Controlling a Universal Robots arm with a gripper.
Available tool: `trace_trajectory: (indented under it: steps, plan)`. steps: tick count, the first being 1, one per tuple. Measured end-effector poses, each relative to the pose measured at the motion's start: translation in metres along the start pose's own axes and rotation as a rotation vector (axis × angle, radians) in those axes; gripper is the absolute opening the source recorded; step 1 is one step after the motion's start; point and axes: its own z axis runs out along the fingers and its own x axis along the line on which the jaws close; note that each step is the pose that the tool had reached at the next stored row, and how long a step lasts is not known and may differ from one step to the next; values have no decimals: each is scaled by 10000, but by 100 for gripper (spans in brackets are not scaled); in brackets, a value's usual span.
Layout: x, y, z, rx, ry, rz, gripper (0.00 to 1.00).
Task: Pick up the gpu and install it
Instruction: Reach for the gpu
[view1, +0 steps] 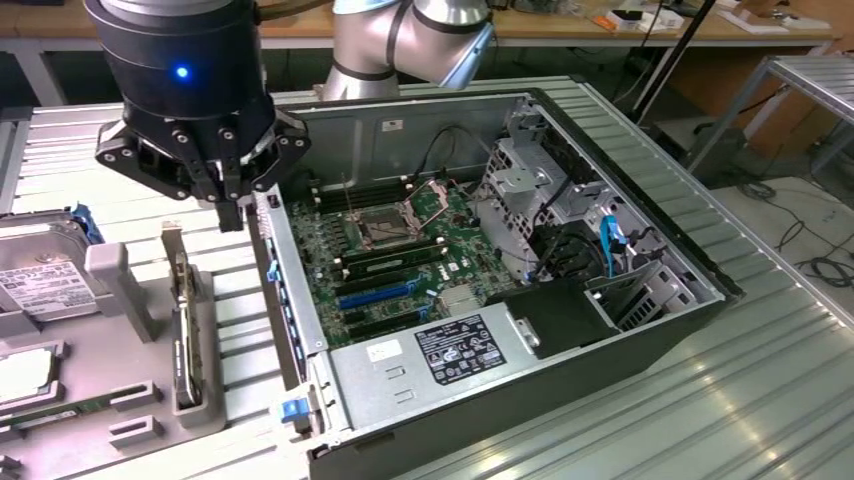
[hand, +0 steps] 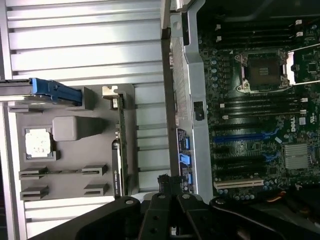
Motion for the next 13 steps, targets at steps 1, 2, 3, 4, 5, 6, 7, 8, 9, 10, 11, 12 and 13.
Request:
trace_trajectory:
  steps: [1, 2, 3, 4, 5, 6, 7, 8, 9, 10, 11, 12, 13]
  plan:
    - [10, -18, -1, 0, 0, 0, 11]
    - [22, -47, -3, 0, 1, 1, 11]
    - [35, -76, -5, 0, 1, 1, 11]
    - [47, -92, -6, 0, 1, 2, 11]
    - [63, -101, -6, 0, 0, 3, 11]
    - [94, -105, -8, -1, 1, 2, 11]
    - [133, -109, -8, -2, 0, 1, 11]
    - [171, -113, -10, -1, 1, 2, 11]
    - [203, -119, -11, -2, 1, 2, 11]
    - [238, -124, -12, -2, 1, 1, 11]
    - [267, -127, -13, -2, 1, 1, 11]
    - [286, -129, -13, -2, 1, 1, 11]
    - [300, -130, -14, -2, 1, 2, 11]
